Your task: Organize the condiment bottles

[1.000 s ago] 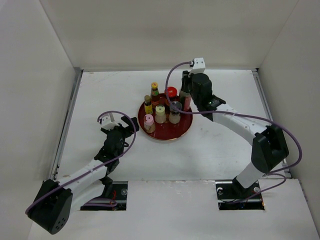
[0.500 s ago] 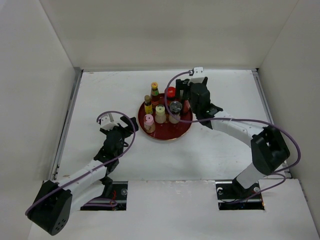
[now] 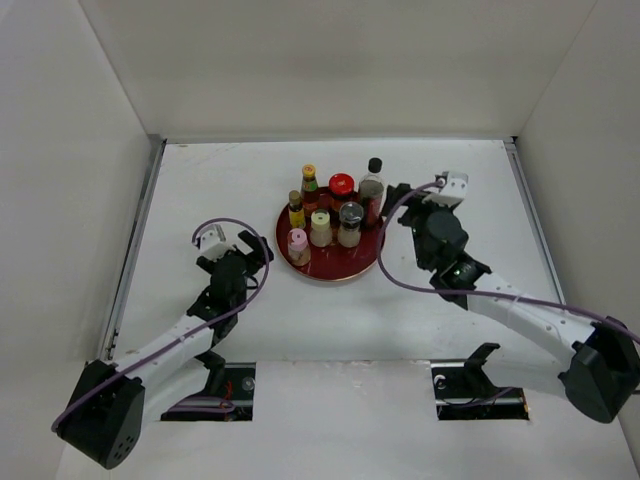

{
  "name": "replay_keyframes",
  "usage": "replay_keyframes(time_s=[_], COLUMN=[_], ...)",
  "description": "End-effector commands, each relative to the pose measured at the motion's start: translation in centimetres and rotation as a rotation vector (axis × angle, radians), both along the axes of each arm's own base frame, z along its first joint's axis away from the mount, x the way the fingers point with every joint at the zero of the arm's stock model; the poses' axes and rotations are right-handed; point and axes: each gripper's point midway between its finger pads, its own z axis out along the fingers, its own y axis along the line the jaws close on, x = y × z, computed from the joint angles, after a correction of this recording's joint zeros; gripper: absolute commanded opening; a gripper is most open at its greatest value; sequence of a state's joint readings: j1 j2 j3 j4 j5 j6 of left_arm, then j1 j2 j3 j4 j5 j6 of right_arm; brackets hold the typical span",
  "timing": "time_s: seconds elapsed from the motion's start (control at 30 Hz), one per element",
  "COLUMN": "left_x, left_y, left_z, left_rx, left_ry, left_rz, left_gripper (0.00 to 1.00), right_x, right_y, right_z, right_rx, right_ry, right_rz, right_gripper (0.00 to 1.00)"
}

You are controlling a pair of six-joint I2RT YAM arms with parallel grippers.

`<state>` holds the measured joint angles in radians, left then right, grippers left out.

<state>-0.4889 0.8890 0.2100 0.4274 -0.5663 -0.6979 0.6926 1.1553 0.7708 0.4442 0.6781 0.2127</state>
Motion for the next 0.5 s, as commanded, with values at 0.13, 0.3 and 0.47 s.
replay_keyframes(time_s=[0.13, 0.3, 0.47], left_x=[1.3, 1.3, 1.3], left_y=[0.2, -0.9, -0.9], left_z=[0.3, 0.8, 1.1], left_rx=[0.006, 0.003, 0.005], left_ry=[0.129, 0.121, 0.116], left_rz=[0.061, 0.02, 0.022], left_gripper=[1.0, 1.0, 1.0], right_x=[-2.8, -3.4, -3.7], right_y=[-4.2, -3.6, -1.8], right_z=[-8.1, -9.3, -9.6], right_rx=[0.103, 0.085, 0.074], right_ry=[0.153, 0.221, 0.253], right_rz=[-0.136, -0.068, 0.017], right_gripper=[1.0, 1.0, 1.0])
